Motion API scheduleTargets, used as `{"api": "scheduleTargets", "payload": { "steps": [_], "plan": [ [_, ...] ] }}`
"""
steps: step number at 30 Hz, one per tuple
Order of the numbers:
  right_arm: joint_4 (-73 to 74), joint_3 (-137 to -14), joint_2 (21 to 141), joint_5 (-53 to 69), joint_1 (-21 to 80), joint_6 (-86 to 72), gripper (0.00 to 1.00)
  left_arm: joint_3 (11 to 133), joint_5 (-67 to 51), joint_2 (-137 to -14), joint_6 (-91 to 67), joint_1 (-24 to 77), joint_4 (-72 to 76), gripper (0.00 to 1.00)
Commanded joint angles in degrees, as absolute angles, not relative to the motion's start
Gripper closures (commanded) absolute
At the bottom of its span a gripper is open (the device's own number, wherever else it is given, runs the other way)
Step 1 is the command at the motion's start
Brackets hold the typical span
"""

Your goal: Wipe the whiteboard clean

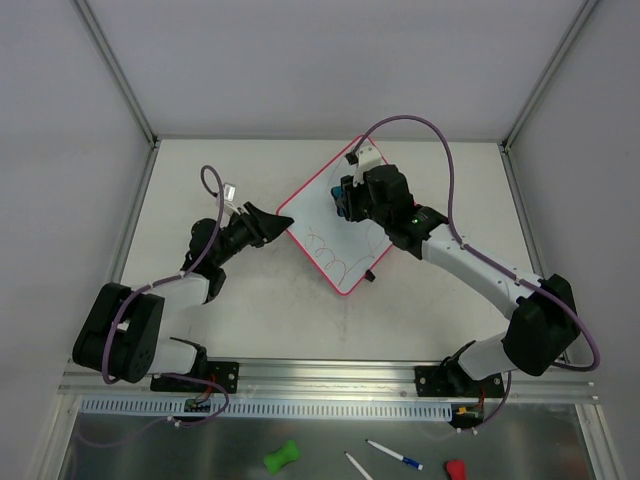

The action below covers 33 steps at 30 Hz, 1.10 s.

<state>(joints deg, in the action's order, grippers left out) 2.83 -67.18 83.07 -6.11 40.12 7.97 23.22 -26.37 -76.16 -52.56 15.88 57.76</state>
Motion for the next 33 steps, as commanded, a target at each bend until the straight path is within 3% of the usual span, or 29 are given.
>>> {"api": "scheduleTargets", "payload": {
  "steps": [1,6,10,17,19,20,33],
  "plan": [
    [1.1,-68.7,83.0,-4.1,39.5,8.1,1.0,24.7,-25.8,-77.9,-50.0,16.8,64.1,0.51],
    [0.6,-68.7,83.6,-2.5,38.4,7.3,1.0,25.9,-27.2,-83.4,-50.2,17.4,70.7,0.49],
    [0.4,-68.3,83.3,-1.7,38.0,6.9,1.0,25.5,-26.5,-85.5,-50.6,17.7,75.6,0.63],
    [0.4,-67.1,83.1,-1.1,37.5,6.9,1.0,25.6,-25.1,-83.5,-48.4,18.7,74.8,0.76],
    [0.4,-66.9,83.2,-1.0,37.4,6.8,1.0,25.9,-26.2,-83.2,-47.7,18.8,74.6,0.85],
    [-1.2,-66.8,83.5,-0.9,37.3,6.7,1.0,26.9,-27.8,-83.2,-47.2,18.8,73.7,1.0],
    [-10.8,-64.4,87.6,7.5,36.9,10.3,1.0,31.5,-37.3,-85.9,-44.4,18.5,65.2,1.0]
  ]
}}
